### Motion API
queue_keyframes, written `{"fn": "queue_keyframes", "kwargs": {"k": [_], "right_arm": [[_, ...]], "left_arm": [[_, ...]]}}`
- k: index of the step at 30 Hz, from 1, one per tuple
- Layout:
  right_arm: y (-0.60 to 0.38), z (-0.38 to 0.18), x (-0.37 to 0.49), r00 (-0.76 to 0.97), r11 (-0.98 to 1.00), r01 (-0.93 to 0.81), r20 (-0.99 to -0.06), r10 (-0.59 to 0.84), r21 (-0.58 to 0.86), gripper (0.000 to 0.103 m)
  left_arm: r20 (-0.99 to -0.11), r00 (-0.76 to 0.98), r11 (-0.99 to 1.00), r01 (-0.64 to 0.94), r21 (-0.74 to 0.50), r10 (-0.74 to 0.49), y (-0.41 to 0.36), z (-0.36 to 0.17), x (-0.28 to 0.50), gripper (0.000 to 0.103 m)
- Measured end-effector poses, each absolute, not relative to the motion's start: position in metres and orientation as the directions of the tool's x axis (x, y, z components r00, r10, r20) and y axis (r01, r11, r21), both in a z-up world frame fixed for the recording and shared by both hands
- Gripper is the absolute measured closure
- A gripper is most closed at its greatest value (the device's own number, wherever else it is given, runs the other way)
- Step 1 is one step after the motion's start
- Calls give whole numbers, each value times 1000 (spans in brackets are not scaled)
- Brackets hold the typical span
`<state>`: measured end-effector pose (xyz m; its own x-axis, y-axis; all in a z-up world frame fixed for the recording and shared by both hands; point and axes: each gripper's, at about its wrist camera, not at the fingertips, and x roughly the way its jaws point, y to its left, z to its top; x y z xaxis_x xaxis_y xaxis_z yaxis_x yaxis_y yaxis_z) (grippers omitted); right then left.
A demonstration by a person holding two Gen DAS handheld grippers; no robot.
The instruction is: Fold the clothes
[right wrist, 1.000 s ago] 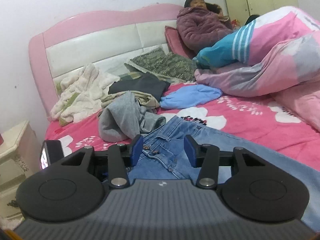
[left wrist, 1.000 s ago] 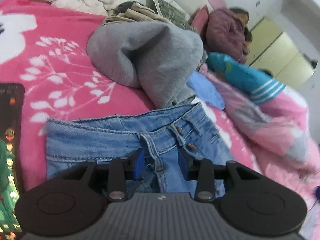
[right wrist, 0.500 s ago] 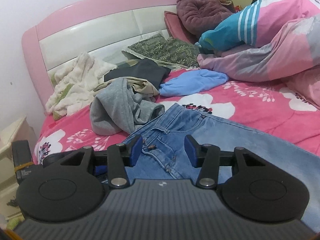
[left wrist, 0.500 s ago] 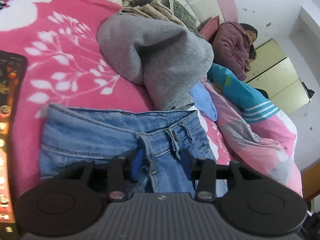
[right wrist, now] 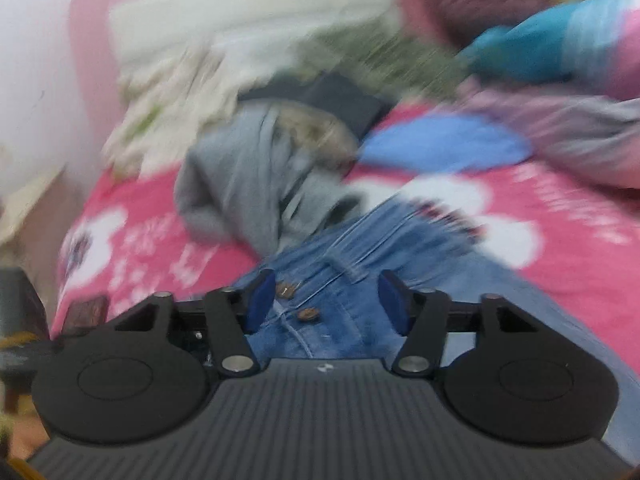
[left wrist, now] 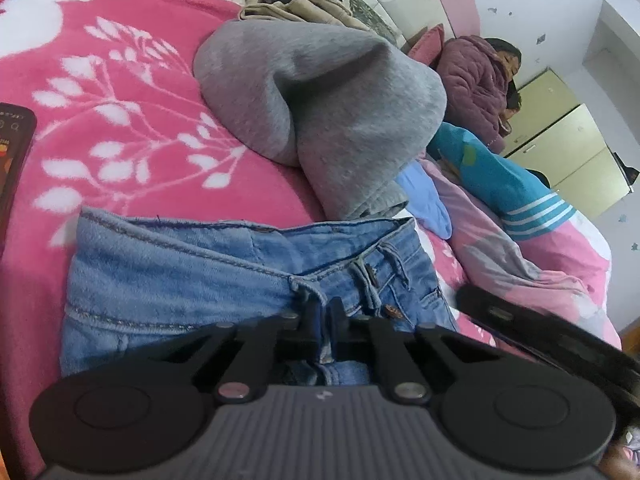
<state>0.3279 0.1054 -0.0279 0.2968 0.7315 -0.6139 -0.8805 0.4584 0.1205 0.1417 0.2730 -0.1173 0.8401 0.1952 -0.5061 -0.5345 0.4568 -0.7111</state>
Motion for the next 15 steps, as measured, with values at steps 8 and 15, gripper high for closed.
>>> {"fn": "queue_keyframes", "kwargs": {"k": [8, 15], "right_arm": [[167, -70, 367, 273, 440, -897, -723, 635, 48, 63], [172, -67, 364, 317, 487, -872, -700, 640, 50, 102]], "left_arm": [[-458, 860, 479, -507, -716, 227, 272, -112, 132, 100], [-443, 863, 462, -505, -729, 244, 280, -109, 127, 100]]}}
